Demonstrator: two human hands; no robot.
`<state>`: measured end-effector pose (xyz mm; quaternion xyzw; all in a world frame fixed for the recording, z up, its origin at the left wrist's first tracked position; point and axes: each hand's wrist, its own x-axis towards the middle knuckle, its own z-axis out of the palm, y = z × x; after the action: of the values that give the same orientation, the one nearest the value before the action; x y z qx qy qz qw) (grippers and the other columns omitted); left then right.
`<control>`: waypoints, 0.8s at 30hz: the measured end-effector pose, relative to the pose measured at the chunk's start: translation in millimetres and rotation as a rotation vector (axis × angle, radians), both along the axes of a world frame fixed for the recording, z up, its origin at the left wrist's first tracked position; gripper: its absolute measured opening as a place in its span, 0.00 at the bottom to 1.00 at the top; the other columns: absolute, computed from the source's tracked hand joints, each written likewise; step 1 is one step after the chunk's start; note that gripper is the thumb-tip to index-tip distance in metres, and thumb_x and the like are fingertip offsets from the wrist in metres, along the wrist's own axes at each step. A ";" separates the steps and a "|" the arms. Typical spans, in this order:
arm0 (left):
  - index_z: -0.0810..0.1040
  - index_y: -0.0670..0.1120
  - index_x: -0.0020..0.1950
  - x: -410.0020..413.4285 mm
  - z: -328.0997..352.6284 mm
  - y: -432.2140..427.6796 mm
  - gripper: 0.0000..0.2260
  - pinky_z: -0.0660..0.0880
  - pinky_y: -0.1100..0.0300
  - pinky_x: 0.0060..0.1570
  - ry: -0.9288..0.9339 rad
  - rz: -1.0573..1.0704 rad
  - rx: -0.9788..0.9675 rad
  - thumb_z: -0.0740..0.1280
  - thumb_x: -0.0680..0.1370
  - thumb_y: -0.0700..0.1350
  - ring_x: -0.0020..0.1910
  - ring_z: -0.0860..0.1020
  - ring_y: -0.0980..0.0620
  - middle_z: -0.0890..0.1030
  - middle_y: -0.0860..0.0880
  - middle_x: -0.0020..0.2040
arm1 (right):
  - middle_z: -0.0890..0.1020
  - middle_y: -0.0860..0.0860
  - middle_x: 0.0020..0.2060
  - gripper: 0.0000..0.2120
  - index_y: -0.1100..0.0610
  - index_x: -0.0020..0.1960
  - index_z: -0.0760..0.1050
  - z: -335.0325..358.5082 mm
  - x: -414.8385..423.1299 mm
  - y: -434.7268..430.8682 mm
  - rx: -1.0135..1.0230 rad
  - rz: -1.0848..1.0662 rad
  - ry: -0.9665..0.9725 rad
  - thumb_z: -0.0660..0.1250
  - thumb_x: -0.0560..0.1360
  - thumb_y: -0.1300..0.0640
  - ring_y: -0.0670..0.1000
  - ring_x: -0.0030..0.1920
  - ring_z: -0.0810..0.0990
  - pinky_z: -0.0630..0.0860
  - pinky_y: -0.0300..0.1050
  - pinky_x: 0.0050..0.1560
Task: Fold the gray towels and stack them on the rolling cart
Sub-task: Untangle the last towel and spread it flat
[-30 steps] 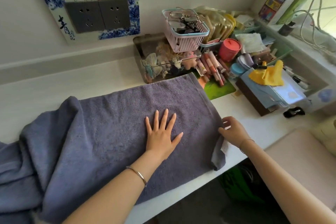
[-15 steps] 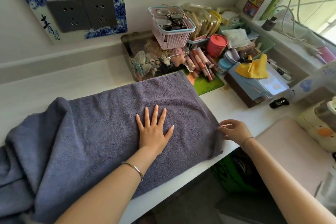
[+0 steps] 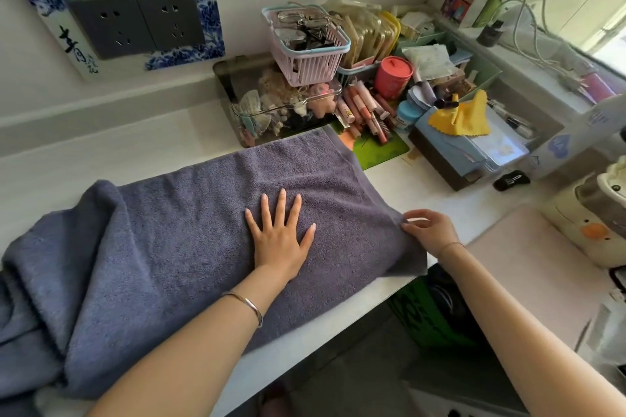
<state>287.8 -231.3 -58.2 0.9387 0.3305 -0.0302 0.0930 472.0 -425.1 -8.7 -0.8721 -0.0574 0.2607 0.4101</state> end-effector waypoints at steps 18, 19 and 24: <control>0.47 0.52 0.78 -155.6 54.1 89.7 0.36 0.37 0.51 0.73 -0.157 -0.007 -0.061 0.32 0.72 0.64 0.77 0.42 0.51 0.47 0.52 0.79 | 0.68 0.54 0.66 0.16 0.57 0.57 0.74 17.7 -134.6 120.0 -0.026 0.389 -0.516 0.71 0.70 0.62 0.56 0.66 0.69 0.67 0.51 0.65; 0.49 0.51 0.78 -169.6 59.6 99.3 0.37 0.38 0.50 0.74 -0.169 0.022 -0.051 0.33 0.72 0.64 0.77 0.44 0.50 0.49 0.51 0.78 | 0.68 0.54 0.67 0.15 0.57 0.57 0.74 18.3 -150.4 134.6 -0.002 0.444 -0.495 0.70 0.71 0.62 0.55 0.66 0.69 0.67 0.50 0.65; 0.65 0.44 0.73 -297.2 87.4 161.0 0.35 0.54 0.46 0.72 -0.186 0.178 0.019 0.40 0.75 0.62 0.74 0.60 0.43 0.66 0.44 0.73 | 0.69 0.49 0.62 0.12 0.56 0.58 0.73 31.2 -275.9 219.9 0.210 0.685 -0.358 0.67 0.75 0.57 0.46 0.58 0.72 0.67 0.38 0.57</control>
<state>-9.4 -70.3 29.2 0.9052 0.4028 0.0687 0.1167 196.1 -205.1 22.6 -0.7876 -0.4416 0.2190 0.3699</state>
